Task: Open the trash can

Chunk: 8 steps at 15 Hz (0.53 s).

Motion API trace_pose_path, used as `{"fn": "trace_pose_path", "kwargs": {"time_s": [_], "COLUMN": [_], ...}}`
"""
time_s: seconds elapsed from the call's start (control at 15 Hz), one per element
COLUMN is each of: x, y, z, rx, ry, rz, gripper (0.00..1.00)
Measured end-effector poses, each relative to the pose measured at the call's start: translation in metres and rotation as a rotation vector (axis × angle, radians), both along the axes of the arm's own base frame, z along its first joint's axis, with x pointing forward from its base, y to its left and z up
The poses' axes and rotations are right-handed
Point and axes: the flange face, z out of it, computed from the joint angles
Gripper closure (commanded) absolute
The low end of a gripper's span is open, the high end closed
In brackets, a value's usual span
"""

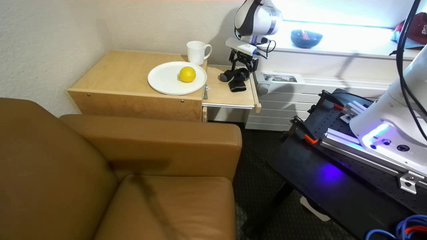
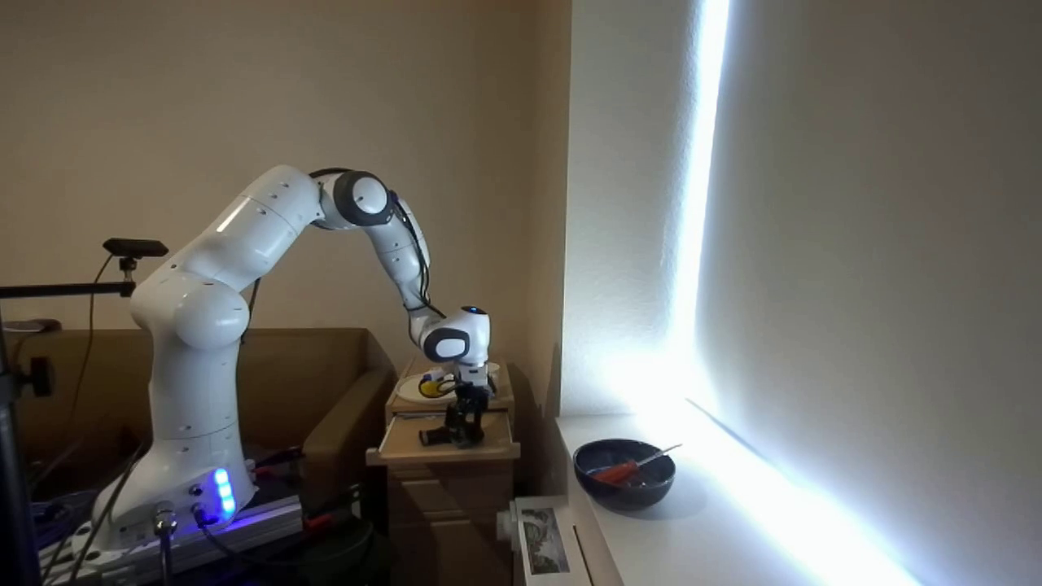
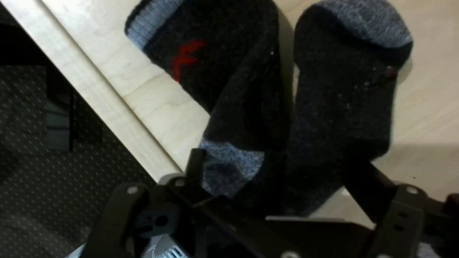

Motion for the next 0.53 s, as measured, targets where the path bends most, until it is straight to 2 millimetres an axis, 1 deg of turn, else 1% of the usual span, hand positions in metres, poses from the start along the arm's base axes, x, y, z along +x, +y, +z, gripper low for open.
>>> {"fn": "trace_pose_path", "kwargs": {"time_s": [0.07, 0.13, 0.2, 0.33, 0.53], "x": [0.001, 0.003, 0.007, 0.012, 0.018], "y": [-0.003, -0.006, -0.007, -0.009, -0.011], "z": [-0.010, -0.019, -0.018, -0.016, -0.011], "rx": [0.001, 0.002, 0.004, 0.005, 0.007], "ry": [0.002, 0.006, 0.001, -0.008, -0.020], "rz": [-0.026, -0.046, -0.065, -0.095, -0.131], "gripper": [0.26, 0.32, 0.33, 0.45, 0.68]}}
